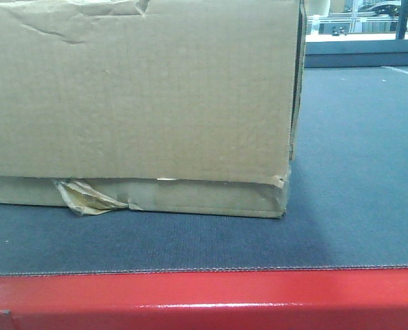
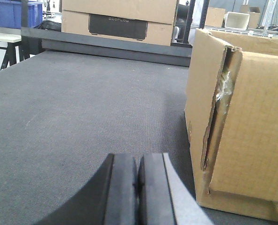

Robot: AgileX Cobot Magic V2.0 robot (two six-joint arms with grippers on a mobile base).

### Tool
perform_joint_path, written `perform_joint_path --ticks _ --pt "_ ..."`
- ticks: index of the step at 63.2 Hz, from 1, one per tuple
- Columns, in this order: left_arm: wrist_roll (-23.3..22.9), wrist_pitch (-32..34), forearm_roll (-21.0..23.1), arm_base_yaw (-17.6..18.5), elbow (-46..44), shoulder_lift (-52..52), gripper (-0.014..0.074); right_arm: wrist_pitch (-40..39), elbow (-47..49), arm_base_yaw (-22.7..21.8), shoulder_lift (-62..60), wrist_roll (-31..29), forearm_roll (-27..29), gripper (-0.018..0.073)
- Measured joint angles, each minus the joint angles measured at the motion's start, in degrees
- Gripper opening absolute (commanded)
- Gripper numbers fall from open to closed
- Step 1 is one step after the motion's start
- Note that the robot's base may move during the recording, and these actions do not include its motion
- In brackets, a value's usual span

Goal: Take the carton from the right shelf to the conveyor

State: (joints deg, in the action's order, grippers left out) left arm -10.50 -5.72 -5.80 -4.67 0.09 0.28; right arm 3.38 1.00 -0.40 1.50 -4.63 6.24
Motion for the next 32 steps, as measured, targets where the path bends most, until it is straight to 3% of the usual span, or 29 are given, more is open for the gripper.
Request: perform_joint_path --ticks 32 --pt "0.0 0.1 0.0 0.0 0.0 -0.1 -0.001 -1.0 -1.0 0.0 -1.1 -0.1 0.1 -0.0068"
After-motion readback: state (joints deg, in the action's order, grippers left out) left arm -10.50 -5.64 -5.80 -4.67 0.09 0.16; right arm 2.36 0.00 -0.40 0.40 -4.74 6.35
